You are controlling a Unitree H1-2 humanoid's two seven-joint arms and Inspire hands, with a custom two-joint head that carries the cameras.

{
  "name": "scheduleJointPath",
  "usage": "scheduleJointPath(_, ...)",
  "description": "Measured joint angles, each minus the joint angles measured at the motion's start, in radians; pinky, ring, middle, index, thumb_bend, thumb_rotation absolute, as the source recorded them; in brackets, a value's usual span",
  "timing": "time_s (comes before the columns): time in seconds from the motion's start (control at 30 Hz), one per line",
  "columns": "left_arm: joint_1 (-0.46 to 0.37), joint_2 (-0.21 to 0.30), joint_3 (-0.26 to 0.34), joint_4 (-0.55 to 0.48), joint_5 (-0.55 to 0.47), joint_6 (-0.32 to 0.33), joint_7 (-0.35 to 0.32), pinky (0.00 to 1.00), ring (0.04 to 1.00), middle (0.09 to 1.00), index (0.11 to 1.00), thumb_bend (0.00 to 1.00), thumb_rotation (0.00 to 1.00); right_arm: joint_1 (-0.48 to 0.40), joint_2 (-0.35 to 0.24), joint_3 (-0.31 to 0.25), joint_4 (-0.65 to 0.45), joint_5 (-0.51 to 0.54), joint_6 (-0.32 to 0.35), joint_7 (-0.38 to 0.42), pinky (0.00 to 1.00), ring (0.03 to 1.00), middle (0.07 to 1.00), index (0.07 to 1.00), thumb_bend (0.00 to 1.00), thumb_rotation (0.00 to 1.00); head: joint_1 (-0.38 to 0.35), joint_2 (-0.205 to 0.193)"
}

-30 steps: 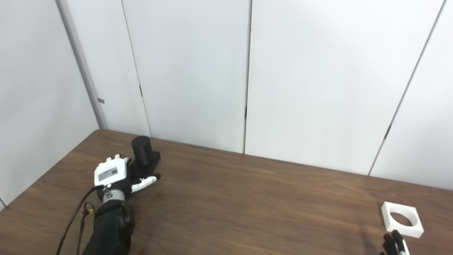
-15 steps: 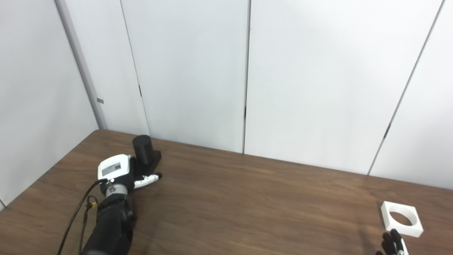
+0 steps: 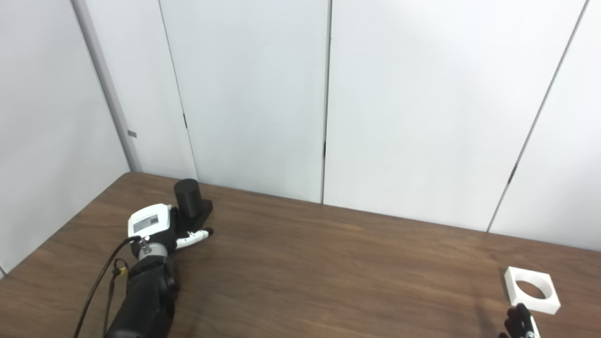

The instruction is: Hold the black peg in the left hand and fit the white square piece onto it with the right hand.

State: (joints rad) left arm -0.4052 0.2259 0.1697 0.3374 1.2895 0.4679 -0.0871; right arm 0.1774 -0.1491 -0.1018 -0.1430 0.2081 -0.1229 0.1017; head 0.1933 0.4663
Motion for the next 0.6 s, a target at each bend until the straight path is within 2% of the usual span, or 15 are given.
scheduleJointPath(0.13, 0.002, 0.000, -0.001, 0.000, -0.001, 0.000, 0.003, 0.91, 0.949, 0.924, 0.849, 0.81, 0.74, 0.002, 0.000, 0.001, -0.002, -0.001, 0.000, 0.000, 0.97, 1.000, 0.981, 0.997, 0.58, 1.00, -0.003, 0.005)
scheduleJointPath(0.2, 0.005, 0.000, -0.004, -0.001, -0.022, 0.000, 0.040, 0.88, 0.930, 0.905, 0.818, 0.80, 0.68, 0.004, 0.000, 0.002, -0.004, -0.004, 0.001, 0.000, 0.97, 0.999, 0.977, 0.997, 0.57, 1.00, -0.003, 0.006)
scheduleJointPath(0.27, 0.008, -0.001, -0.008, -0.004, -0.057, 0.000, 0.089, 0.90, 0.939, 0.908, 0.804, 0.79, 0.65, 0.006, 0.000, 0.002, -0.005, -0.006, 0.001, 0.000, 0.96, 0.996, 0.980, 0.997, 0.58, 1.00, -0.003, 0.006)
scheduleJointPath(0.37, 0.022, -0.001, -0.020, -0.038, -0.105, 0.000, 0.127, 0.90, 0.939, 0.909, 0.792, 0.79, 0.65, 0.006, 0.001, 0.002, -0.006, -0.008, 0.001, 0.000, 0.95, 0.989, 0.972, 0.989, 0.61, 0.99, -0.002, 0.008)
scheduleJointPath(0.6, 0.030, -0.001, -0.040, -0.093, -0.119, 0.000, 0.122, 0.89, 0.939, 0.913, 0.805, 0.79, 0.71, 0.006, 0.001, 0.003, -0.007, -0.010, 0.005, -0.003, 0.95, 0.992, 0.978, 0.995, 0.63, 0.99, 0.000, 0.008)
